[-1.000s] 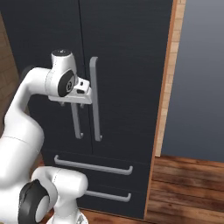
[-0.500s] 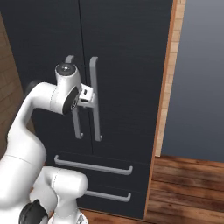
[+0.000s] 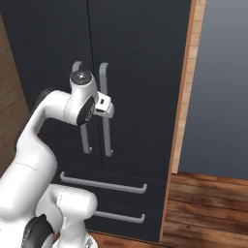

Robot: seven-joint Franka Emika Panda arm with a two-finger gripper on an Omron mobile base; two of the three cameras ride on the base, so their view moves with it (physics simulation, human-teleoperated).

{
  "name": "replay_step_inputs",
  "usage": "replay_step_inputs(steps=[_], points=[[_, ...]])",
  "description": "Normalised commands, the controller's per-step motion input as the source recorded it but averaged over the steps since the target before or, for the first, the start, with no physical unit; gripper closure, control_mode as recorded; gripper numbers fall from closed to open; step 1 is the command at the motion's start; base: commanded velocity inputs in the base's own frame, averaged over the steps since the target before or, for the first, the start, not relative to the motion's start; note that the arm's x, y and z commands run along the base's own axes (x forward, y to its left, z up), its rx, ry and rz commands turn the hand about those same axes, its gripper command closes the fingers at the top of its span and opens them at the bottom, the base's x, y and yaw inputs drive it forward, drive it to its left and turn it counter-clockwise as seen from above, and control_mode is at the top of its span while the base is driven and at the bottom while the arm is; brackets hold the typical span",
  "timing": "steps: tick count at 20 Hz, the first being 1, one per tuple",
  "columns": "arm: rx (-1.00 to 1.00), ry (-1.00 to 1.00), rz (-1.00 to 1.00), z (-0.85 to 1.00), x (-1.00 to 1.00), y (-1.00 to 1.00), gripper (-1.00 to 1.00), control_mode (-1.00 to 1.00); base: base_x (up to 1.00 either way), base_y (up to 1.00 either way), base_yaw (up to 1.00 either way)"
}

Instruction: Open the fridge, remove the peach, lime, and chicken drumstick, and place them on any counter.

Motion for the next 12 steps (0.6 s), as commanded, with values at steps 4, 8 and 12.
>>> replay_step_inputs(steps=[4,8,12], points=[[0.02,-0.03,-0.04,0.00,0.61,-0.03,-1.00,-1.00,0.00,0.00,0.00],[0.04,-0.04,-0.05,0.00,0.67,-0.07,-1.00,-1.00,0.00,0.00,0.00],[0.02,0.00,-0.04,0.00,0.72,-0.09,-1.00,-1.00,0.00,0.00,0.00]])
